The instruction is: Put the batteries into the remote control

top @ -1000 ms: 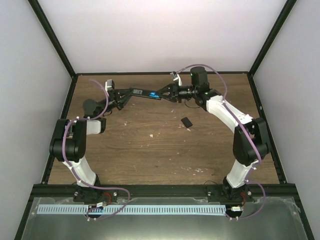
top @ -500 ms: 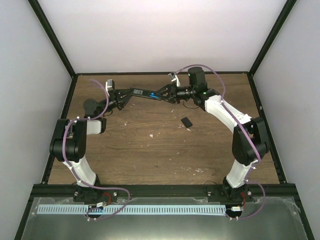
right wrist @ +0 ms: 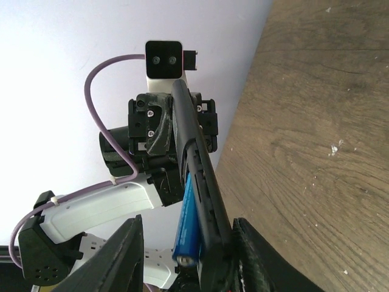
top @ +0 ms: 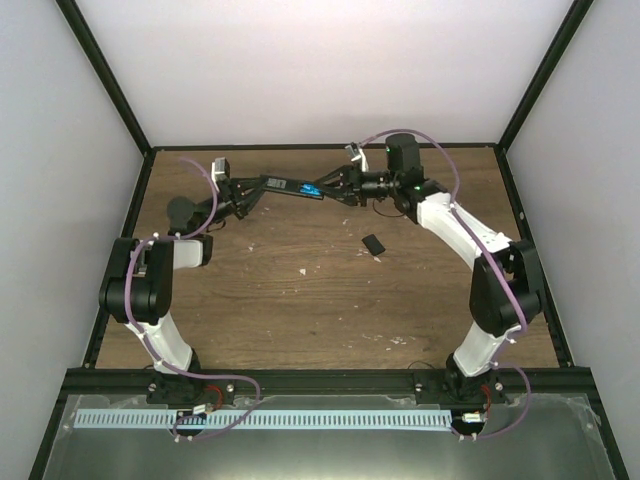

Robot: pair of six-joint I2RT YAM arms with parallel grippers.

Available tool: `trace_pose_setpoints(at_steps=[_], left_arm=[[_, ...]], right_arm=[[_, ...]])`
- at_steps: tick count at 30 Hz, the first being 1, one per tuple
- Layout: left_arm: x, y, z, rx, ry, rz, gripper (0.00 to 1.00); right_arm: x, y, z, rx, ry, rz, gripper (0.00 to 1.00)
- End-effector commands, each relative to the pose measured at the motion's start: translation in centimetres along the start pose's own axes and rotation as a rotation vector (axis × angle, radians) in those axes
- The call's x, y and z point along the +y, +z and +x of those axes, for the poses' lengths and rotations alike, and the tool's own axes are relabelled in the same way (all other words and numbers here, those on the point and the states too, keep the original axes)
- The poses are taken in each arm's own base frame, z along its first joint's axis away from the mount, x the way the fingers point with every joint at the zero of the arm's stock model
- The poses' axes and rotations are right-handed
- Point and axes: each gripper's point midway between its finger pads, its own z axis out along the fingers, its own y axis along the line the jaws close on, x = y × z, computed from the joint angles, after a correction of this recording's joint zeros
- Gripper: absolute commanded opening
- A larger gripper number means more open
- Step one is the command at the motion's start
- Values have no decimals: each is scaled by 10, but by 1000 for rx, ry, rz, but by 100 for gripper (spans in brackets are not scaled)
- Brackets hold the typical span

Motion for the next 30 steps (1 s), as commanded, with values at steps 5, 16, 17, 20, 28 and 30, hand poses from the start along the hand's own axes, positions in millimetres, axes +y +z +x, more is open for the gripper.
trace_pose_setpoints(at_steps=[5,16,17,20,28,30], left_arm=[[-10,1,-1,25,77,25,0],[-10,2,-3,23,77,26,0],[-10,2,-3,23,74,26,0],[-10,3,-4,21,74,26,0],[-8,3,-5,18,71,23,0],[-8,2,-5,16,71,23,0]], right_arm=[[30,-22,-8,-37,-42,-73,29],[30,-19,-12,-26,-56,-68,23],[29,-18,-12,-26,-57,-66,22],[30,-16,-13,-24,-64,-66,21],[28,-6,-12,-3,-75,-57,18],[27,-6,-13,-3,-75,-53,18]])
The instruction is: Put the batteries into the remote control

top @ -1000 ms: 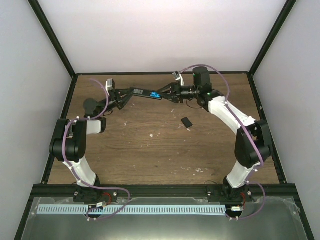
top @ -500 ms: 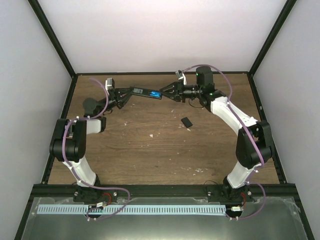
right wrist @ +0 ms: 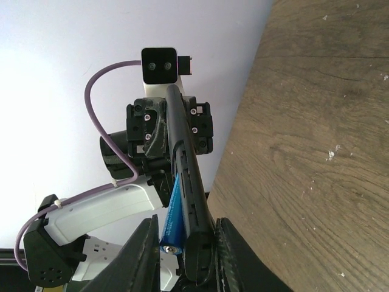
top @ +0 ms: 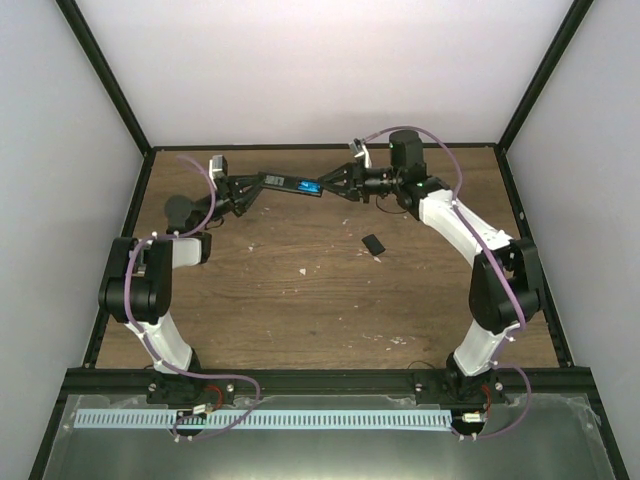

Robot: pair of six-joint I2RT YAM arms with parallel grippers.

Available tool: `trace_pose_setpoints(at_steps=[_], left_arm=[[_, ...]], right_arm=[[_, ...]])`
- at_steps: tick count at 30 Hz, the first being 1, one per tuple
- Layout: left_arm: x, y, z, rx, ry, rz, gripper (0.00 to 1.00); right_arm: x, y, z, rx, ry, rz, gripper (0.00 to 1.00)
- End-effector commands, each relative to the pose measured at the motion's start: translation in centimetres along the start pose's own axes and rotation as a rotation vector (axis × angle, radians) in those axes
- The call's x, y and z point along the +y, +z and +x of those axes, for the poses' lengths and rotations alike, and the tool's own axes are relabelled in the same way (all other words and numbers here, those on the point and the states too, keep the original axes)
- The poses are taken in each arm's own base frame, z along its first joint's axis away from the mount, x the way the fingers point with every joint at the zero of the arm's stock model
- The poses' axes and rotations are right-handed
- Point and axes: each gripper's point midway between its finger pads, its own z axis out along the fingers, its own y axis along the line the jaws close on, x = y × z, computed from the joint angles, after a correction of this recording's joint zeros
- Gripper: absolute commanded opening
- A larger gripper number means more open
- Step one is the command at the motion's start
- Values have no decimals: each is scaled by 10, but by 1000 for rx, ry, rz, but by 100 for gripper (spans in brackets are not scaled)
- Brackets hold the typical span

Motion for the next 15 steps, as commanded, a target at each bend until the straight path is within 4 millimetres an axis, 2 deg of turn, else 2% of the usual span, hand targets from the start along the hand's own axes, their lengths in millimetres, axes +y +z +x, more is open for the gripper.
trace_pose_setpoints(at_steps=[1,15], left_arm=[[-1,2,-1,13,45,10,0],[3,4,-1,11,38,3,0]], right_arm=[[24,3,-5,11,-80,-35,18],[15,9,-8,10,-86,4,15]])
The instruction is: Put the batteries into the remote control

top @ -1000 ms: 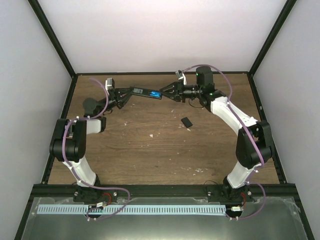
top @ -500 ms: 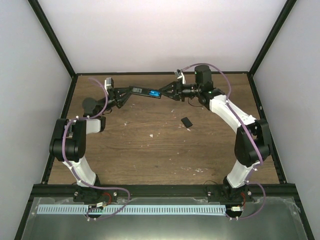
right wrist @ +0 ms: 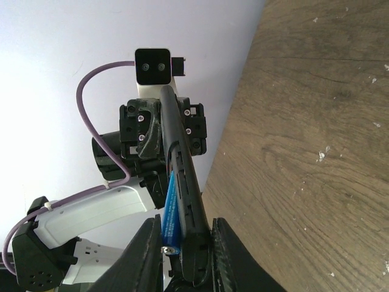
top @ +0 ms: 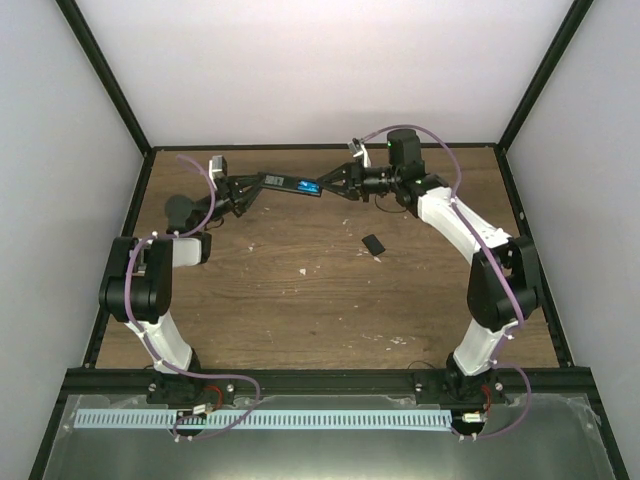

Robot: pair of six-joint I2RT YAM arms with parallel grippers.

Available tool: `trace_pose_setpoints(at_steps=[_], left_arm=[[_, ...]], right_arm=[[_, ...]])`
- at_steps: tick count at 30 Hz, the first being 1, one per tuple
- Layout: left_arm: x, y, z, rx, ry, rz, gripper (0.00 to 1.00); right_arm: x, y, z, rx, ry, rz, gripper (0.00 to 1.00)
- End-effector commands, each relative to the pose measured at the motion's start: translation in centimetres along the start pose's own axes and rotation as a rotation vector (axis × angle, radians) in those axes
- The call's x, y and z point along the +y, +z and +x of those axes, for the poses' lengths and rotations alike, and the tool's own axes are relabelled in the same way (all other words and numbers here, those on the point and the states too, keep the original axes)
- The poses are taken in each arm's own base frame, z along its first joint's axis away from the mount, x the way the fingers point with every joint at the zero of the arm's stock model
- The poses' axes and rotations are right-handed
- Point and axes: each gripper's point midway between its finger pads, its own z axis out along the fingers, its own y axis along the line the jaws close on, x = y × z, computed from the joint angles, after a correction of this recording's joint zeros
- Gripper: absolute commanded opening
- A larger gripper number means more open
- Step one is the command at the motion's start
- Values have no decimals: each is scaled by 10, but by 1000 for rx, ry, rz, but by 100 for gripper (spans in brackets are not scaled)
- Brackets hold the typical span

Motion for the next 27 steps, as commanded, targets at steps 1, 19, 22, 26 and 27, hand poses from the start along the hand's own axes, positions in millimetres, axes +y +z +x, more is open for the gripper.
trace_pose_setpoints(at_steps=[1,19,22,26,27], left_arm=[[-1,5,0,16,43,11,0],[1,5,-1,17,35,16,0],[1,5,-2,16,34,16,0],[0,6,-3,16,35,18,0],[0,6,-3,17,36,18,0]], right_arm=[[22,6,-8,1,-83,-18,15],[26,-7,-15,-47,-79,-36,26],[26,-7,-13,-34,-78,-39,26],[21,-5,-10,-22,-74,-32,24],[20,-5,-9,-19,-73,-30,23]])
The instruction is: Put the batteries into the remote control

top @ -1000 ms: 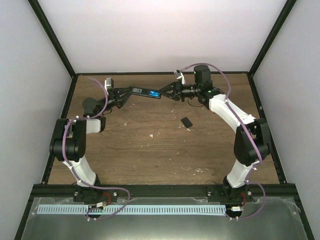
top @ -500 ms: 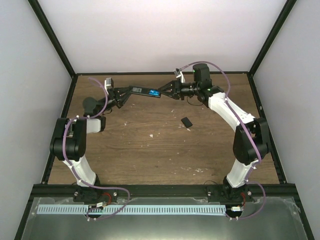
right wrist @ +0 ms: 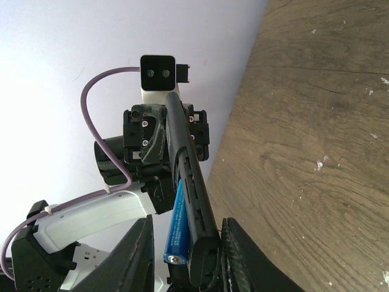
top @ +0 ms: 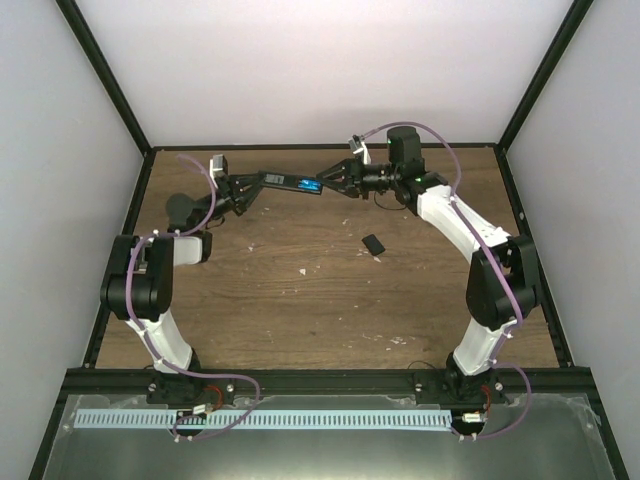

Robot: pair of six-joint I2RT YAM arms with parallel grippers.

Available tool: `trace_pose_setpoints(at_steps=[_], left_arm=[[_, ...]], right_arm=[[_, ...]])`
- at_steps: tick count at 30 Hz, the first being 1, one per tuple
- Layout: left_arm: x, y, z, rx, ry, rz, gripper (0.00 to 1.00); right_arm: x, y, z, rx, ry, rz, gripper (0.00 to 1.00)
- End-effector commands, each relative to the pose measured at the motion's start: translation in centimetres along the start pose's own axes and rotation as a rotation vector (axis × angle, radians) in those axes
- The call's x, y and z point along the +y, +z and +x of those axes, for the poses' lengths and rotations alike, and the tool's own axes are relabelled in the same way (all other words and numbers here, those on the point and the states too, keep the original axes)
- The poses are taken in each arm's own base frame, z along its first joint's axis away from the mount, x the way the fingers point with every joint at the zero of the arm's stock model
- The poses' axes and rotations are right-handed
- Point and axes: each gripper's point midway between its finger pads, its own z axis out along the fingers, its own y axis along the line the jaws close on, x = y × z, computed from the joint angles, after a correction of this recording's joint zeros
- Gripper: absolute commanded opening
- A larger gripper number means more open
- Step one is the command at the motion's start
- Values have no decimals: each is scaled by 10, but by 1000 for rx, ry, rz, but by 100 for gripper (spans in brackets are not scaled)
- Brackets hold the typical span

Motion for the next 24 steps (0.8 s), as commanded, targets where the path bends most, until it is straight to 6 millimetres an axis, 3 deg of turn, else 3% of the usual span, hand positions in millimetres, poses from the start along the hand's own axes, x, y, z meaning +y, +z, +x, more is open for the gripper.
trace_pose_setpoints(at_steps=[1,24], left_arm=[[-3,4,1,27,47,20,0],[-2,5,-1,18,35,6,0]], right_arm=[[17,-5,0,4,-55,-38,23],[19,7,4,34,-96,-13,17]])
